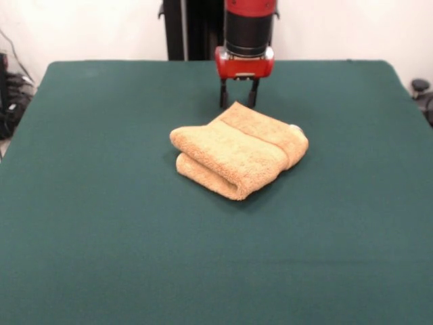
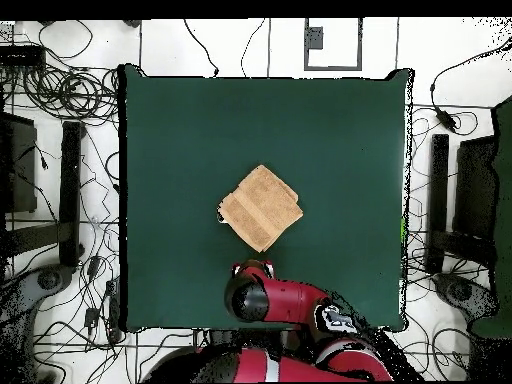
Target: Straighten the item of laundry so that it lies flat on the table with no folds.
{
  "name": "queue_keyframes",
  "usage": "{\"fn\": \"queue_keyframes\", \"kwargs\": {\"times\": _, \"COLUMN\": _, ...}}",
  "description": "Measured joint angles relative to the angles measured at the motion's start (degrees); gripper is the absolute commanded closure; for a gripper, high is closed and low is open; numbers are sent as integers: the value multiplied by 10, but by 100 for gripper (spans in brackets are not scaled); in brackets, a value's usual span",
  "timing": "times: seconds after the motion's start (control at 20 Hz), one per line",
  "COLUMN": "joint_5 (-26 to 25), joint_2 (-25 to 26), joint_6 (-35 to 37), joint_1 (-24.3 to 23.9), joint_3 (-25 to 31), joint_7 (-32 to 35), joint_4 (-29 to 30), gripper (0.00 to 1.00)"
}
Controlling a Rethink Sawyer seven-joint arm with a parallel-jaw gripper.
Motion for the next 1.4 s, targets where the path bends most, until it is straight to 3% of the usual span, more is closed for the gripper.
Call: {"fn": "queue_keyframes", "kwargs": {"times": 1.4, "joint_5": 0, "joint_2": -4, "joint_6": 9, "joint_1": -1, "joint_3": 1, "joint_7": 0, "joint_4": -2, "gripper": 0}}
